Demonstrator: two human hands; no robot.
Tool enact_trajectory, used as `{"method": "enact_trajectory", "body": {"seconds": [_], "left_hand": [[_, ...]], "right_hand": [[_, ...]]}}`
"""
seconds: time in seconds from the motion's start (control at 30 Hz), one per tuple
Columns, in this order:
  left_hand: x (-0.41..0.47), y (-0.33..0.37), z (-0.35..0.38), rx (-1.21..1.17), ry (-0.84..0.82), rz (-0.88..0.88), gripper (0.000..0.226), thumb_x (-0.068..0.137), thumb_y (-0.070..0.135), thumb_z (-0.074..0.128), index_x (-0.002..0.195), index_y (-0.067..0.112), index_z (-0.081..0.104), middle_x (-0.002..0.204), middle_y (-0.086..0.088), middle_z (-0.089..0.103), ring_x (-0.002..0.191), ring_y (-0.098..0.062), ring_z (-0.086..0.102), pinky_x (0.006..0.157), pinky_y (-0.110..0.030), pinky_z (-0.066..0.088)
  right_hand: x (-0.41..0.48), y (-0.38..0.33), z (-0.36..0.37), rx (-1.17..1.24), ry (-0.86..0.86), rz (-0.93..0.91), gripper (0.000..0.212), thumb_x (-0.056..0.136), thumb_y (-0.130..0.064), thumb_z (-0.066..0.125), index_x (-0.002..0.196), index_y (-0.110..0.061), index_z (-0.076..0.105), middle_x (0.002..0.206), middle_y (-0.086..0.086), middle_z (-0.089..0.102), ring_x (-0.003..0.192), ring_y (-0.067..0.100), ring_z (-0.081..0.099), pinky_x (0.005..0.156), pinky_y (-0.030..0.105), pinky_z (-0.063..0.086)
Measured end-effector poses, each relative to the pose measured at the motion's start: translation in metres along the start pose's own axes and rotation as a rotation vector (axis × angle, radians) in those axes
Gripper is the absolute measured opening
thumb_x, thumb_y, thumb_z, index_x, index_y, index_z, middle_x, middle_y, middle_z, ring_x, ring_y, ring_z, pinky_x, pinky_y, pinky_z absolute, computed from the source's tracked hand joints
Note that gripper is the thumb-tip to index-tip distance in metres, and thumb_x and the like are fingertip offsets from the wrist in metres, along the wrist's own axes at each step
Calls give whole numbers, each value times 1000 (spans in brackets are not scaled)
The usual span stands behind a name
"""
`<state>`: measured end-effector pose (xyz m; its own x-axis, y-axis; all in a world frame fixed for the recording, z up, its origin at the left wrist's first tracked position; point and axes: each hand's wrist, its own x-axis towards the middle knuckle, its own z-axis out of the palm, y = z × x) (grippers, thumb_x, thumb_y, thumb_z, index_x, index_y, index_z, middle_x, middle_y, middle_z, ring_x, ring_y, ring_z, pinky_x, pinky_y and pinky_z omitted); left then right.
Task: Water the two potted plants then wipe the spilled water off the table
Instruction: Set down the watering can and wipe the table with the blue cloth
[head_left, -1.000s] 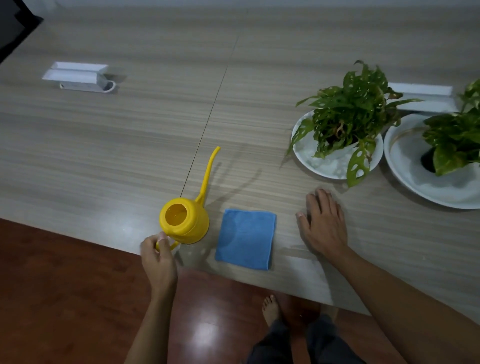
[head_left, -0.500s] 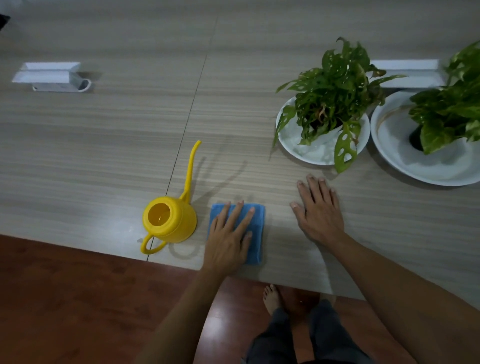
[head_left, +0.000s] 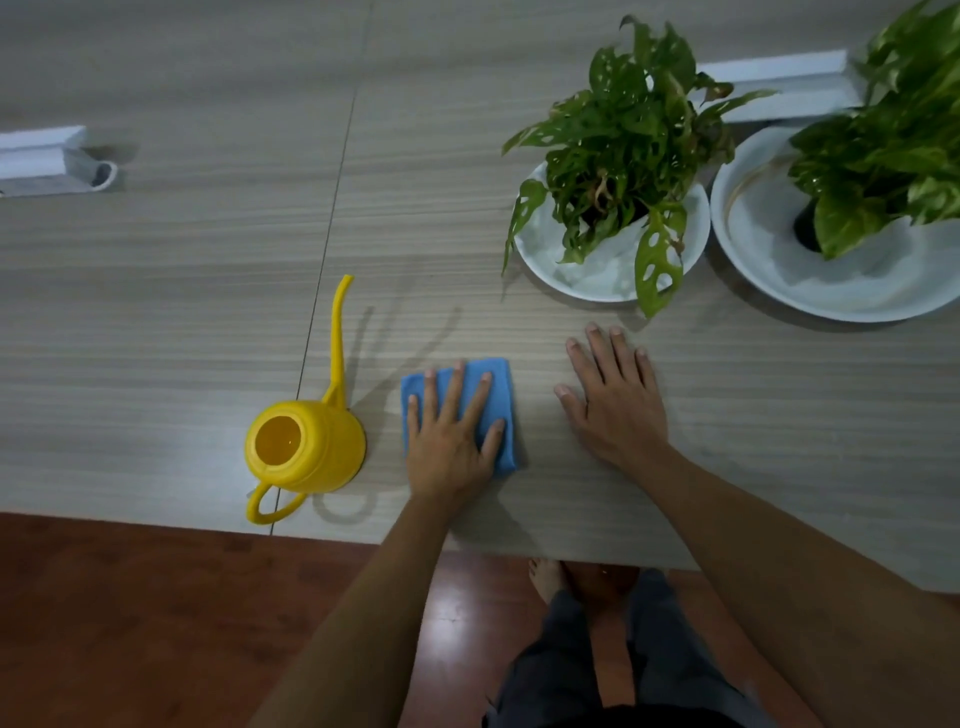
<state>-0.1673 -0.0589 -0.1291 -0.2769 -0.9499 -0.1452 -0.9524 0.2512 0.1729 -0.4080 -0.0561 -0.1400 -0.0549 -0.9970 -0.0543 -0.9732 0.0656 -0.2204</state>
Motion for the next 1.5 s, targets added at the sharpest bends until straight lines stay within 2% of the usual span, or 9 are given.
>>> {"method": "enact_trajectory", "body": {"seconds": [0.2, 0.37, 0.5, 0.63, 0.87, 1.0, 1.13, 1.37, 1.5], "left_hand": [[-71, 29, 8, -3, -60, -13, 70, 100, 64, 30, 162, 39, 10, 172, 4, 2, 157, -34, -6, 124, -60, 8], [-21, 56, 12, -17, -26, 114, 69, 98, 63, 33, 161, 40, 16, 171, 4, 6, 157, -32, -3, 124, -58, 8], [3, 12, 2, 9, 3, -60, 68, 99, 65, 28, 161, 40, 15, 171, 4, 8, 157, -33, 0, 125, -57, 9], [-47, 18, 9, 39, 14, -126, 67, 100, 65, 28, 161, 39, 19, 171, -2, 11, 157, -37, 3, 122, -62, 16], [-20, 79, 14, -4, -34, 118, 67, 98, 68, 31, 159, 46, 15, 172, 0, 4, 157, -36, -5, 124, -60, 8], [20, 34, 0, 14, -31, -53, 66, 98, 69, 24, 159, 46, 13, 172, 2, 2, 157, -33, -5, 124, -59, 9], [-36, 20, 5, 44, 55, -171, 65, 100, 65, 26, 159, 39, 25, 170, -3, 16, 156, -37, 8, 119, -63, 21], [-23, 90, 18, -5, -37, 135, 67, 98, 69, 29, 159, 47, 14, 172, 2, 4, 157, -36, -3, 124, -59, 9], [17, 40, 4, 23, -3, -44, 66, 98, 68, 28, 159, 46, 16, 172, 2, 7, 157, -35, 0, 124, -59, 11]], "right_hand": [[0, 1, 0, 19, -4, 1, 65, 98, -56, 32, 155, -24, 28, 165, 4, 19, 151, 28, 14, 119, 51, 16], [3, 5, -8, 71, -7, -11, 64, 99, -54, 27, 155, -22, 28, 165, 5, 19, 151, 27, 14, 119, 51, 18], [5, 28, -22, 37, 33, 28, 60, 99, -50, 35, 151, -20, 34, 160, 8, 29, 146, 32, 23, 116, 53, 23], [8, 58, -30, 9, 24, 60, 59, 98, -51, 32, 148, -20, 38, 156, 10, 33, 144, 37, 25, 114, 55, 25], [4, 70, -22, -13, -14, 70, 66, 98, -57, 22, 154, -24, 29, 163, 6, 24, 150, 34, 16, 118, 54, 17], [3, 70, -22, -23, -6, 62, 64, 99, -57, 24, 154, -24, 27, 163, 6, 23, 150, 33, 14, 119, 54, 16], [1, 69, -23, -2, -7, 76, 64, 98, -56, 25, 154, -25, 29, 164, 4, 21, 151, 32, 13, 120, 54, 15], [-2, 70, -24, 4, -24, 88, 66, 98, -57, 23, 155, -24, 27, 166, 2, 14, 152, 28, 9, 120, 52, 13], [-13, 73, -22, 5, 5, 87, 64, 100, -55, 26, 155, -24, 27, 166, 2, 15, 152, 28, 9, 120, 51, 13]]}}
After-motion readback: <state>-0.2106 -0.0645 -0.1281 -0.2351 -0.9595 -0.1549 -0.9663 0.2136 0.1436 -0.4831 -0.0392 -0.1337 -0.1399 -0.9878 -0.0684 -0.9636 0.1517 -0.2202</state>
